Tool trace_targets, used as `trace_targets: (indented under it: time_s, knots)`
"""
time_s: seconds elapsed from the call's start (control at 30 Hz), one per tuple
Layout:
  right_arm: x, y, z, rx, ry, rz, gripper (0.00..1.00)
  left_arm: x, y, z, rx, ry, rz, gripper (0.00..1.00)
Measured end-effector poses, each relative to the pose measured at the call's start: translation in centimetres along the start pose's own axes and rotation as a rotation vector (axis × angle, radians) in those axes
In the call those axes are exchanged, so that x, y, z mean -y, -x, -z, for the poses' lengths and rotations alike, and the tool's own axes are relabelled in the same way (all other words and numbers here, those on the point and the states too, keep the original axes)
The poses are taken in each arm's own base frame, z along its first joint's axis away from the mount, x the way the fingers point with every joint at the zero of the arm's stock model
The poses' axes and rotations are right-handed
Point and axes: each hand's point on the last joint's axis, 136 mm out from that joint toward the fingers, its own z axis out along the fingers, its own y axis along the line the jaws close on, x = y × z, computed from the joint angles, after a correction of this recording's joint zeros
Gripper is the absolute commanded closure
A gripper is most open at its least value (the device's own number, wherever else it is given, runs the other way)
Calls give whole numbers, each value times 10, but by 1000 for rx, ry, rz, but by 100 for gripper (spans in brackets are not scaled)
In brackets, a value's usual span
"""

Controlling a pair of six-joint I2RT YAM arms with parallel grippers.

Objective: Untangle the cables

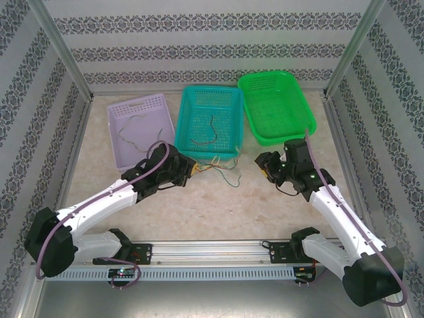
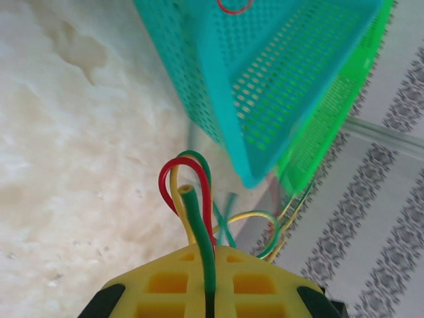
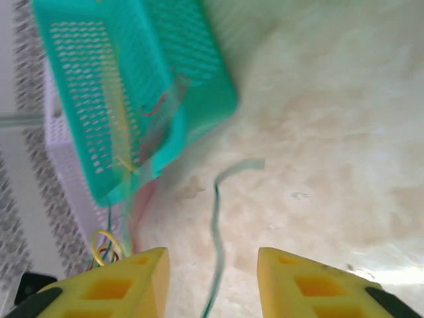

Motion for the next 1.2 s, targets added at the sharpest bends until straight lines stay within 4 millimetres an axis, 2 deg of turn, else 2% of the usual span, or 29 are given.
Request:
trace_targets:
  time_s: [0.13, 0.2, 0.33, 0.43, 0.53, 0.63, 0.83, 0.9, 1.03, 1.2]
  knots:
    - [13, 1, 8, 34, -64, 23, 52, -13, 2, -13, 3, 52, 2, 100]
    - [13, 2, 16, 58, -78, 53, 52, -15, 0, -18, -9, 70, -4, 100]
    - [-3, 2, 30, 83, -65, 146, 55, -9, -5, -19, -36, 85, -44, 100]
    - [-17, -6, 30, 66, -38, 228, 59, -3, -8, -17, -49, 74, -76, 100]
    - [-22, -26, 18, -2, -36, 325, 59, -6, -8, -15, -48, 95, -104, 100]
    - [-18, -46, 7, -66, -63, 399, 59, -7, -4, -7, -24, 110, -145, 100]
    - [18, -53, -14, -109, -177, 385, 56, 18, 2, 41, 48, 96, -281, 100]
    - [26, -51, -25, -112, -224, 371, 56, 20, 4, 59, 66, 88, -319, 100]
    - [41, -50, -53, -134, -336, 366, 55, -2, 13, 83, 101, 136, -375, 100]
    - [37, -56, -87, -121, -395, 434, 54, -35, 23, 98, 124, 217, -452, 100]
